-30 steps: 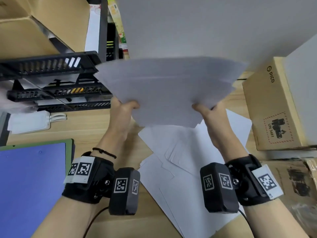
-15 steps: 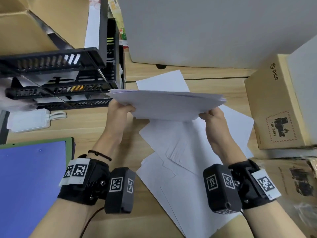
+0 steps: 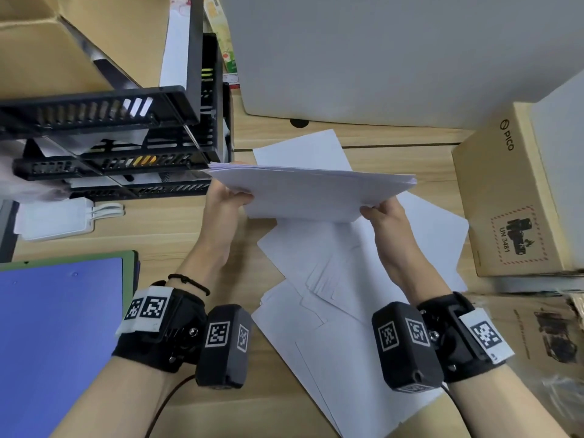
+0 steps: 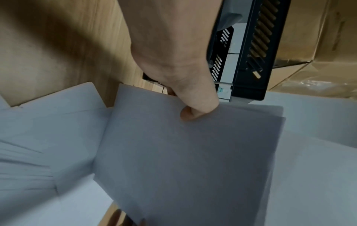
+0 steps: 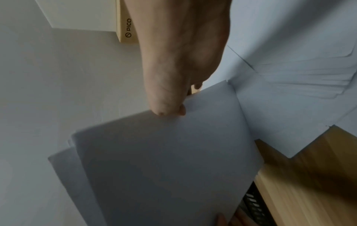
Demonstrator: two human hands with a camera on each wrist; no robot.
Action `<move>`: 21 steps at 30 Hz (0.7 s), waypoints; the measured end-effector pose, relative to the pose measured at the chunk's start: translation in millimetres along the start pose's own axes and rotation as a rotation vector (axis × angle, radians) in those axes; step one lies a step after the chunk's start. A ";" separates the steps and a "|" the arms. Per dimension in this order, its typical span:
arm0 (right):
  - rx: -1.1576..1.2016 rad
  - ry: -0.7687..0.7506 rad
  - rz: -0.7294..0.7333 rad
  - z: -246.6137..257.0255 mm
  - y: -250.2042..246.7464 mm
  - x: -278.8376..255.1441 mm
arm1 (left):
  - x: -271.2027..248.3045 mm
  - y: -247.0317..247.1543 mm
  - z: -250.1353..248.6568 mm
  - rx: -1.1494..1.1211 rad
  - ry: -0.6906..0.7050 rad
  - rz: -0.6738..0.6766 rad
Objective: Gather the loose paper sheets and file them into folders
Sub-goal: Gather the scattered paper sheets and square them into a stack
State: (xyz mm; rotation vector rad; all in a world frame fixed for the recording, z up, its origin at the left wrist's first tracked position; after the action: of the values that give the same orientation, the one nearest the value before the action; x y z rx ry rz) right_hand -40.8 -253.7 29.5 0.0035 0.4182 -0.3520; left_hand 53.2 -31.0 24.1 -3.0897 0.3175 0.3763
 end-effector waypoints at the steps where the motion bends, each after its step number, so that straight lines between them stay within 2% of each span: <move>1: -0.003 0.004 -0.001 0.0 0.0 0.8 | -1.2 1.0 0.4 -0.002 -0.002 0.003; 5: 0.012 0.015 -0.022 -5.7 -0.6 1.7 | -6.7 3.0 -2.7 -0.054 0.040 -0.009; 11: 0.010 -0.013 0.040 5.6 6.1 2.9 | -5.6 14.2 -11.0 -0.052 0.047 -0.004; 15: 0.071 -0.081 -0.054 21.0 -6.2 8.1 | -5.7 14.5 -25.1 -0.150 0.140 0.027; 17: 0.094 -0.090 -0.066 18.7 -8.5 9.3 | -6.0 13.4 -17.8 -0.167 0.119 0.027; 21: -0.107 0.006 0.119 -2.8 -3.3 10.8 | -9.6 6.3 13.6 -0.106 -0.030 0.028</move>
State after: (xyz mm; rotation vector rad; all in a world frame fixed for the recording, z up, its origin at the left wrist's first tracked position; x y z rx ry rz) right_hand -33.8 -260.2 22.9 -0.0749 0.4407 -0.2118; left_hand 39.6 -34.8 13.3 -3.1820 0.3525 0.4538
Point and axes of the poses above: each hand's wrist, its own x-axis towards the middle knuckle, its own y-axis out of the palm, z = x × y, the point moved 4 cm from there along x, towards the middle knuckle, and after that the axes turned 2 degrees about z, right-handed, at the moved point
